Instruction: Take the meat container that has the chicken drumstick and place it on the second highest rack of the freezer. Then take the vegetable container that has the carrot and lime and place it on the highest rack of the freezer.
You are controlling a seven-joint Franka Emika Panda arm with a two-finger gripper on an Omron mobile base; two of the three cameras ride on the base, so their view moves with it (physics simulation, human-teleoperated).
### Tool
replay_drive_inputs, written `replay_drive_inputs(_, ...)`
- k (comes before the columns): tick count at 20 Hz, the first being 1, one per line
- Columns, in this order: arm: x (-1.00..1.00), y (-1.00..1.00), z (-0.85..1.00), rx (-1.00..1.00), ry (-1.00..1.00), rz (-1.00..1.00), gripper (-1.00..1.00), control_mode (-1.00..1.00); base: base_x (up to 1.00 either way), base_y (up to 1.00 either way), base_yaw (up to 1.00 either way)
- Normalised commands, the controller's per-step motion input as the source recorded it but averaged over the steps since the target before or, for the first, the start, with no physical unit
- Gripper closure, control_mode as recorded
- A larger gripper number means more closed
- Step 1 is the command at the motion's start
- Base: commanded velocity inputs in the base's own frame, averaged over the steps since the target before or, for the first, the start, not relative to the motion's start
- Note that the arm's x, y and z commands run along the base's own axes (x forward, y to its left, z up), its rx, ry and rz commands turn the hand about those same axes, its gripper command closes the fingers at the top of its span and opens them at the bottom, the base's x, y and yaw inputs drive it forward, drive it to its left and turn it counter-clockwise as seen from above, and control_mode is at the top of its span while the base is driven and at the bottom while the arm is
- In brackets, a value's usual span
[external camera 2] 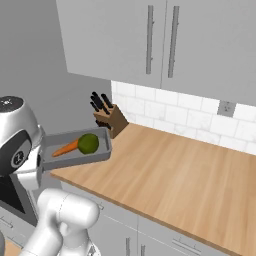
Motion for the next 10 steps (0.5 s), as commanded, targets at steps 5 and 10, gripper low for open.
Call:
replay_drive_inputs(5,0.0,0.0,0.0,0.0,0.0,0.0,1.0,-1.0,0.0,0.0,0.0)
replay_drive_inputs(10,-0.02,0.0,0.0,0.0,0.0,0.0,1.0,1.0,-0.08,0.0,0.0)
